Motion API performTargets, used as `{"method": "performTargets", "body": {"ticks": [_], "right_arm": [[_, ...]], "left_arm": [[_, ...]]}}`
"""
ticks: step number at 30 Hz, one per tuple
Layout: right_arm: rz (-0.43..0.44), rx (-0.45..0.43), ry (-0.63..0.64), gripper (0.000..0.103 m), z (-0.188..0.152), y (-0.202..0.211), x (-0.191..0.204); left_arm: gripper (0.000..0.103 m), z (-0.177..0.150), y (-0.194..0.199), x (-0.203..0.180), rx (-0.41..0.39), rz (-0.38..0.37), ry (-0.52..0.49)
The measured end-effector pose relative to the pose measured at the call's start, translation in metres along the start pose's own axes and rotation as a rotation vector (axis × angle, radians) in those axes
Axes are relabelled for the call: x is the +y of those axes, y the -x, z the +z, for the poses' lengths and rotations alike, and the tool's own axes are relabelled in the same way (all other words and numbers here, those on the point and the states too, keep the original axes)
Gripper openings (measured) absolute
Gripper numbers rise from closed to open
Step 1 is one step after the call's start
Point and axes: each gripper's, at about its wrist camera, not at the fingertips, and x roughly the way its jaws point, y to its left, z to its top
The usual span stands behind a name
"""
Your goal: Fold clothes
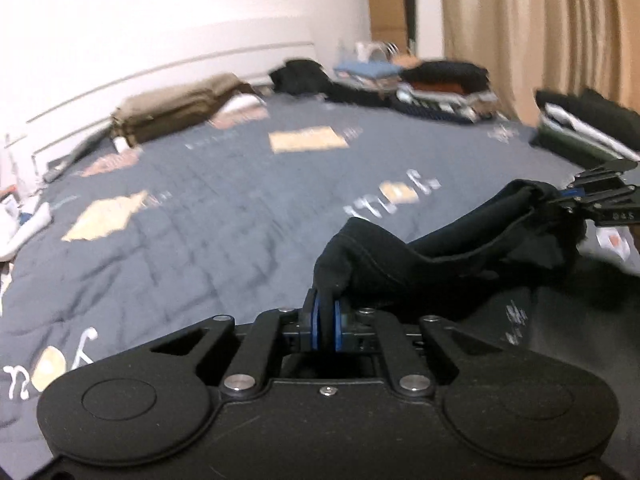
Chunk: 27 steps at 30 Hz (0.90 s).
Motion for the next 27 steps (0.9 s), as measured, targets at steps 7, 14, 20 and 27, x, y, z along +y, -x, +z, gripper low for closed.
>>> {"method": "performTargets", "body": {"ticks": [7,14,20,27], "right_arm": [[-0.038,-0.012,-0.091,0.007,0.064,-0.077,-0.044],[-0.137,-0.002,-0.09,0.006,0.079,-0.146,-0.05],[-0.166,0.019,-0.15,0.006,0.083,-0.179,-0.059],[-0.076,0.121,-0.326,0.027,0.065,-0.166,-0.09]], "left_arm": [[0.005,0.03,-0.035,0.03,-0.029,0.093,0.104],[0.004,0.045,-0.076,0.048,-0.017,0.175,0.149],[0.003,0.05,-0.106,0.061,0.021,0.27,0.235],[0.036,0.033,-0.075,0.065,0.021,0.226,0.354]]}}
